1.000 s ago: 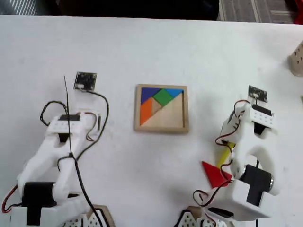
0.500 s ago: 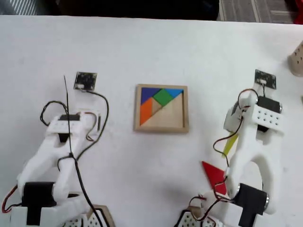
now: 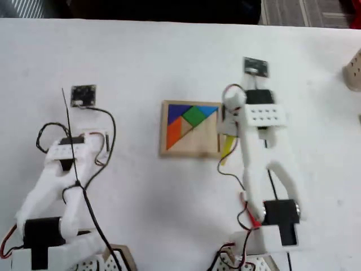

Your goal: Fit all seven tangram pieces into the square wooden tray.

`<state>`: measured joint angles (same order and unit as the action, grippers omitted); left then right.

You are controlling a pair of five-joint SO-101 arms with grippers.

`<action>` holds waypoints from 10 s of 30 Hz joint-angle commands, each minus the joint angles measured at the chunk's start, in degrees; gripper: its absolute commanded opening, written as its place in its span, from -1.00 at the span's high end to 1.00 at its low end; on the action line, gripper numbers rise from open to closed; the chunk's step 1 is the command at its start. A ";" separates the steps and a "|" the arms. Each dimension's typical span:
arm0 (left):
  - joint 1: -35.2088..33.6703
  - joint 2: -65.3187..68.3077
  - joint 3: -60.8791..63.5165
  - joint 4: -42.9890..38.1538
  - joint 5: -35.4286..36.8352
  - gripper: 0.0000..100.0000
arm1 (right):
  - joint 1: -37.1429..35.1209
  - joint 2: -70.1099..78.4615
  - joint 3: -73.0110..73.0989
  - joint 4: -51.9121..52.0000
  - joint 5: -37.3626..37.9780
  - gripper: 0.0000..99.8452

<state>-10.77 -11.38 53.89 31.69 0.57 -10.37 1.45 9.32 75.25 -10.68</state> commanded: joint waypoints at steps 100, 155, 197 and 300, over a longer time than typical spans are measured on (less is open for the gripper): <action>47.16 -19.38 -11.78 -0.18 10.99 0.95 | 37.76 20.88 -15.74 16.66 20.57 0.96; 49.19 34.07 -57.41 4.22 5.10 0.95 | 45.14 21.41 -20.40 5.85 30.59 0.96; 23.43 7.87 -7.21 -11.52 4.66 0.95 | 7.16 62.73 -88.09 21.93 3.96 0.96; 46.02 45.58 -48.88 -26.20 4.48 0.95 | 27.03 -8.40 26.64 -16.66 18.46 0.96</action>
<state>37.58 35.47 8.44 4.53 5.76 16.53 -5.41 36.92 59.25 6.90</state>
